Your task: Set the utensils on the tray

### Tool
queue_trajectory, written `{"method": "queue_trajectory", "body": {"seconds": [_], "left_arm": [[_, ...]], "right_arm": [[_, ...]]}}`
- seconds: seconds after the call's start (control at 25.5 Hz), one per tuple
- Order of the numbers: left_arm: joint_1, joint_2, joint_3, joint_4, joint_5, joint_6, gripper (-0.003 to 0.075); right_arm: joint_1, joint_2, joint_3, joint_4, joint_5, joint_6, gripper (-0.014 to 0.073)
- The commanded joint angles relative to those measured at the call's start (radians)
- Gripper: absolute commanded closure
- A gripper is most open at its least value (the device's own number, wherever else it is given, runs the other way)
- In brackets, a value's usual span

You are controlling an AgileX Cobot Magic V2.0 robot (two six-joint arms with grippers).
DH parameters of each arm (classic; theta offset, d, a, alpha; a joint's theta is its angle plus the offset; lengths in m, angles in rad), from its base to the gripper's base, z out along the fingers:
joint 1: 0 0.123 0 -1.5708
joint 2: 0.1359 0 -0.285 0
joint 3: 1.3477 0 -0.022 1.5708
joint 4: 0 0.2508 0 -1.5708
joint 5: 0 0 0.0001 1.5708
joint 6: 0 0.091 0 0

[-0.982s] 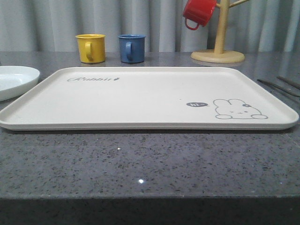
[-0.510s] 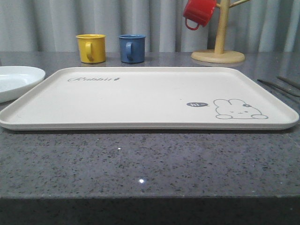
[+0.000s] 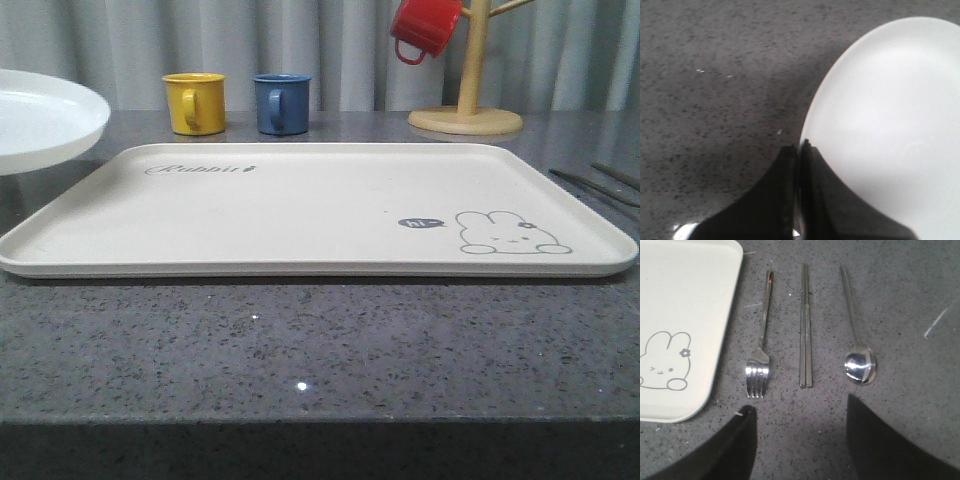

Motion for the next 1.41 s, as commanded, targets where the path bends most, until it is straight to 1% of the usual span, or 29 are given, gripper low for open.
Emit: {"method": "queue_trajectory", "body": {"seconds": [0.0, 0.47, 0.75, 1.02, 1.26, 1.37], "left_arm": [[-0.063, -0.053, -0.033, -0.048, 0.014, 0.009, 0.0738], [-0.278, -0.019, -0.033, -0.048, 0.034, 0.009, 0.0738], [-0.361, 0.041, -0.033, -0.048, 0.015, 0.009, 0.0738], [-0.407, 0.102, -0.033, -0.074, -0.021, 0.009, 0.0738], [-0.414, 0.142, -0.033, -0.080, -0.070, 0.009, 0.0738], [-0.414, 0.152, -0.033, -0.083, -0.109, 0.009, 0.0720]], "right_arm": [[-0.003, 0.001, -0.035, -0.006, -0.063, -0.005, 0.0161], [-0.003, 0.001, -0.035, -0.006, -0.063, -0.005, 0.0161], [-0.003, 0.001, -0.035, -0.006, -0.063, -0.005, 0.0161], [-0.003, 0.001, -0.035, -0.006, -0.063, -0.005, 0.0161], [-0.003, 0.001, -0.035, -0.006, -0.062, -0.005, 0.0161], [-0.003, 0.001, -0.035, -0.006, -0.060, -0.005, 0.0161]]}}
